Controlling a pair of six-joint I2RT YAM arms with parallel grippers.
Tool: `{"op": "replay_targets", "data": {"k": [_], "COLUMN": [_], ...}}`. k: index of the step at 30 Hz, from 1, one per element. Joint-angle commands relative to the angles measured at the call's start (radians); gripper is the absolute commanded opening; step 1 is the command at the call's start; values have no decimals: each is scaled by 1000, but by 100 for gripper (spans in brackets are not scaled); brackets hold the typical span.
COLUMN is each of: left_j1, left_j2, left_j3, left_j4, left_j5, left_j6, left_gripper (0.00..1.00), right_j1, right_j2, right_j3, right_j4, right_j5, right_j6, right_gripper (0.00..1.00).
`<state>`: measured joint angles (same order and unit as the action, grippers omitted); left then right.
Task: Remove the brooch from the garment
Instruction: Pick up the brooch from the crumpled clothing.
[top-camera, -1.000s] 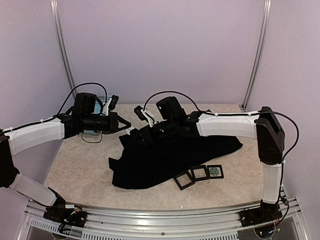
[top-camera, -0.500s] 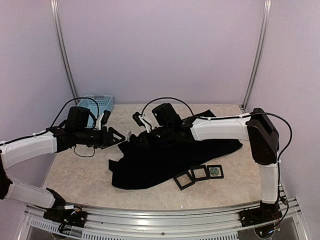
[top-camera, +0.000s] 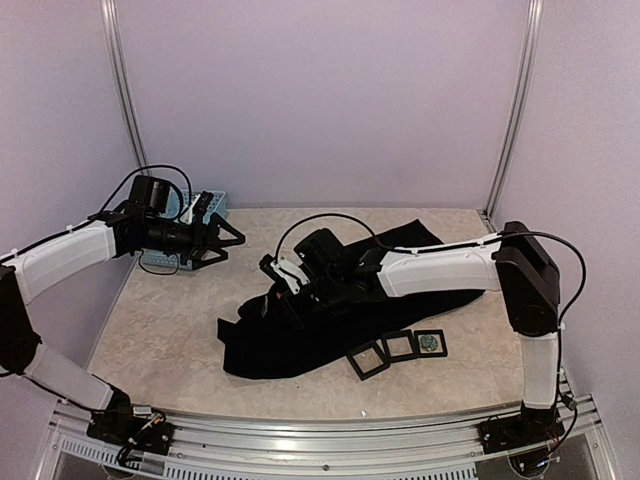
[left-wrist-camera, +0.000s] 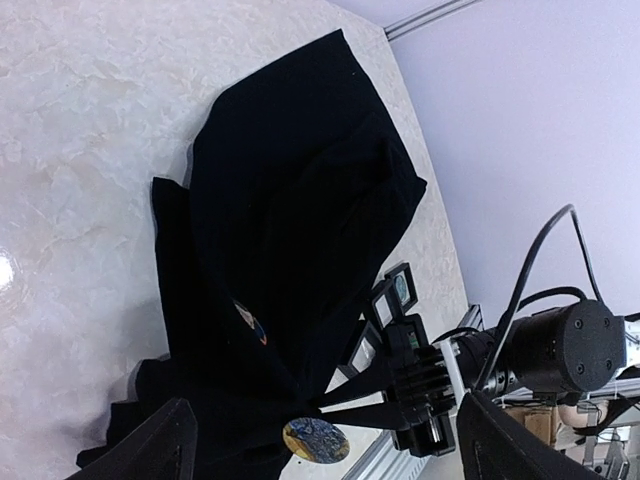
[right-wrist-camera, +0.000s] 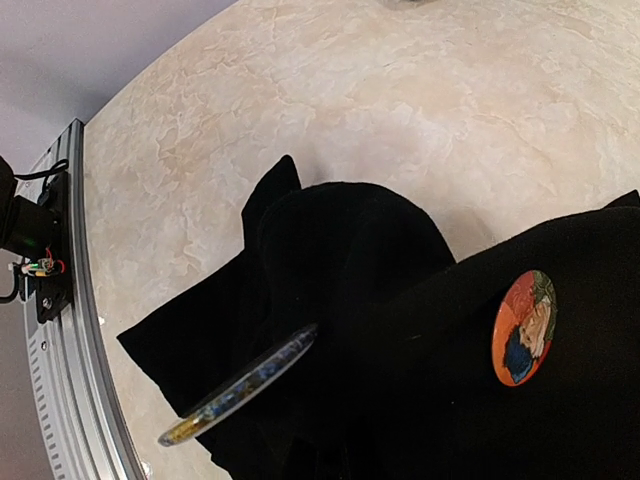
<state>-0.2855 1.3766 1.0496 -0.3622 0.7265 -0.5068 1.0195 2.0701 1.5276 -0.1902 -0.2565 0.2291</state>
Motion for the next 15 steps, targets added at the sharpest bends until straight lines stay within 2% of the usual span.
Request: {"op": "replay_targets", "data": {"k": [1,5,8,11,15], "left_j1": [-26,-39,-78,-119,-171], "left_j2": [54,45,41,43,67], "left_j3": [22,-7,4,24,80], "left_j4": [-92,-67,-118,-190,-287], "left_j5": [14,-7,-69,-110,-172], "left_j6": [12,-27,-44,-76,-108], "left_gripper": [90,93,93,93,95], "right_j1": [15,19,19,18,12], "right_j2": [-68,-122,-204,-272,-319], "right_j3": [-45,-85,-146,-197,-245], "right_j4": [30,35,63,62,41], "right_j5": [-9,39,118,211,340], "right_j6": [36,61,83,97,117], "right_gripper": [3,27,44,51,55]}}
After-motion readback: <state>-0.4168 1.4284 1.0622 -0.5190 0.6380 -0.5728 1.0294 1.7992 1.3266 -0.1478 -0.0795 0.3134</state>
